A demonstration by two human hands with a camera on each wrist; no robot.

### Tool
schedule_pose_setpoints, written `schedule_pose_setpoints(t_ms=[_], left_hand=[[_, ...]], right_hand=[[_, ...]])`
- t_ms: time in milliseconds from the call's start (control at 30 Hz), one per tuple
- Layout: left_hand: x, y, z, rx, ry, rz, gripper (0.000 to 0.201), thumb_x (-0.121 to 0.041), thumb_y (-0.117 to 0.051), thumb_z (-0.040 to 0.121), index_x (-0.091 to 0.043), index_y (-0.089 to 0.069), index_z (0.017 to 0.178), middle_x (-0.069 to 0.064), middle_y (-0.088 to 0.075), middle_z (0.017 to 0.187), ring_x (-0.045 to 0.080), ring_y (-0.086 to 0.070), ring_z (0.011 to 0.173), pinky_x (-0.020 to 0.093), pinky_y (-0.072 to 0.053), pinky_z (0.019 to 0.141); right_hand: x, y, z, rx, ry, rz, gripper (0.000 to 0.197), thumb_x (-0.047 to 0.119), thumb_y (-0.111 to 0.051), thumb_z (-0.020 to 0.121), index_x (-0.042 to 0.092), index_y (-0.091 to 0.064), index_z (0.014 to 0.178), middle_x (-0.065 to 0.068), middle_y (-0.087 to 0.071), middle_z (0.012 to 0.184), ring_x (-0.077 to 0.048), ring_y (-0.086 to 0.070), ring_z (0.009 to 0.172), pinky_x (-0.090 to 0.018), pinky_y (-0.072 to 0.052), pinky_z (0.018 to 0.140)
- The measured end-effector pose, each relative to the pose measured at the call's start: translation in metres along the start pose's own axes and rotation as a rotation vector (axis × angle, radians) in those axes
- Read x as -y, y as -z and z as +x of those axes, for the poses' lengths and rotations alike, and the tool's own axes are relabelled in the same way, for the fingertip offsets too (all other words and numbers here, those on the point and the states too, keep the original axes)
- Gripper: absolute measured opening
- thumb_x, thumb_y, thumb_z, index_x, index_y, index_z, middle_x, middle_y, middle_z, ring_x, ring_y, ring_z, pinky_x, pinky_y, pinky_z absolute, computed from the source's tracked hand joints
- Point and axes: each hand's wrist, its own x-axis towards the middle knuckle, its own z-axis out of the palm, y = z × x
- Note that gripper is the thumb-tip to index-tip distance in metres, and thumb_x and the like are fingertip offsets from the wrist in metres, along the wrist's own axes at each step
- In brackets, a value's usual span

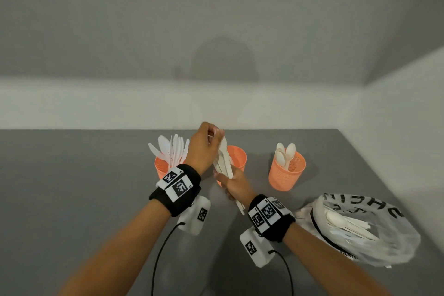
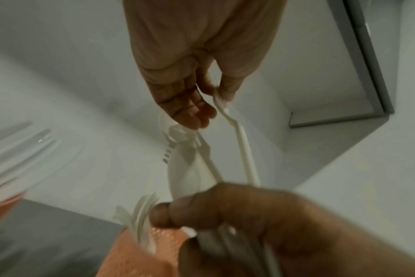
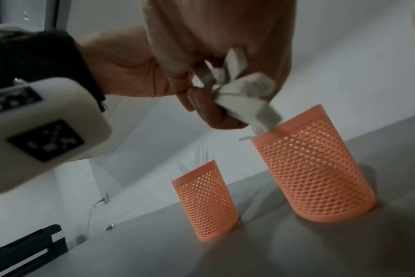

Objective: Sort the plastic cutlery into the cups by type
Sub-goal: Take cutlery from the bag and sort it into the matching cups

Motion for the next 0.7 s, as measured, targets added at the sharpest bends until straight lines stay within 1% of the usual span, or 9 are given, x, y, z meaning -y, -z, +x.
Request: schedule_pose_setpoints(t_ms=[67,167,267,333,400,433,500,567,700], left_hand=[[-0.014,0.006,0.005,-0.054,0.047,-0.218,0.015,-0.022,-0.044,0.096,-0.021,-0.040,0.083,0.004,-0.062,0.079,0.018,-0.063,0.068,0.037,-0.055,0.070],[-0.034,0.023,0.017,-0.177,0.084,-0.430,0.014,-0.022,-0.038,0.099,-0.019,-0.033,0.086,0.008,-0.061,0.072,0.012,-0.064,0.051,0.028,-0.056,0.057],[-0.037,0.039,0.027,-0.292,0.117,-0.521,0.012,-0.022,-0.040,0.099,-0.018,-0.033,0.090,0.003,-0.047,0.066,0.005,-0.056,0.040,0.019,-0.049,0.044],[-0.029,0.043,0.029,-0.308,0.165,-0.454,0.012,-0.024,-0.043,0.097,-0.016,-0.034,0.095,0.000,-0.041,0.067,0.002,-0.043,0.035,0.014,-0.036,0.036],[-0.014,0.042,0.025,-0.276,0.231,-0.362,0.018,-0.026,-0.048,0.095,-0.013,-0.037,0.101,-0.001,-0.040,0.066,0.007,-0.037,0.041,0.013,-0.030,0.034],[-0.004,0.040,0.022,-0.250,0.273,-0.311,0.018,-0.026,-0.050,0.094,-0.013,-0.040,0.099,0.000,-0.041,0.065,0.009,-0.035,0.044,0.013,-0.029,0.034],[0.019,0.036,0.013,-0.172,0.353,-0.200,0.015,-0.022,-0.053,0.091,-0.013,-0.046,0.082,0.001,-0.039,0.061,0.013,-0.033,0.046,0.015,-0.028,0.035],[0.043,0.035,0.002,-0.114,0.421,-0.093,0.025,-0.017,-0.053,0.088,-0.014,-0.043,0.065,0.002,-0.039,0.057,0.015,-0.033,0.047,0.020,-0.028,0.042],[0.063,0.032,-0.021,-0.047,0.424,-0.036,0.027,-0.014,-0.046,0.093,-0.016,-0.053,0.067,0.002,-0.042,0.055,0.014,-0.036,0.047,0.025,-0.027,0.046]], right_hand=[[0.003,0.002,-0.002,0.025,0.044,0.022,0.006,0.022,-0.054,0.093,0.027,-0.050,0.093,0.000,-0.036,0.054,-0.003,-0.030,0.032,-0.018,-0.027,0.034],[0.003,0.005,-0.007,0.051,0.059,0.137,0.007,0.026,-0.054,0.094,0.023,-0.052,0.100,0.007,-0.031,0.047,-0.004,-0.026,0.033,-0.017,-0.023,0.033],[0.004,0.007,-0.010,0.059,0.033,0.217,0.011,0.028,-0.050,0.095,0.028,-0.047,0.085,0.011,-0.031,0.044,-0.004,-0.024,0.034,-0.015,-0.021,0.033],[0.006,0.009,-0.009,0.065,0.017,0.212,0.017,0.031,-0.049,0.096,0.031,-0.043,0.080,0.011,-0.032,0.042,-0.004,-0.026,0.033,-0.015,-0.023,0.034],[0.009,0.010,-0.010,0.083,0.026,0.169,0.023,0.033,-0.048,0.096,0.034,-0.037,0.075,0.010,-0.033,0.040,-0.004,-0.028,0.033,-0.015,-0.025,0.034],[0.011,0.010,-0.011,0.096,0.036,0.153,0.026,0.033,-0.047,0.096,0.034,-0.035,0.073,0.011,-0.032,0.039,-0.003,-0.028,0.033,-0.015,-0.025,0.034],[0.015,0.011,-0.013,0.110,0.054,0.136,0.027,0.032,-0.046,0.097,0.034,-0.035,0.072,0.011,-0.031,0.039,-0.003,-0.027,0.033,-0.015,-0.024,0.033],[0.015,0.014,-0.013,0.106,0.042,0.132,0.031,0.033,-0.046,0.097,0.030,-0.037,0.068,0.011,-0.030,0.039,-0.003,-0.026,0.032,-0.015,-0.024,0.033],[0.012,0.025,-0.019,0.077,-0.011,0.124,0.043,0.032,-0.048,0.096,0.018,-0.037,0.057,0.011,-0.031,0.036,-0.004,-0.027,0.031,-0.016,-0.025,0.034]])
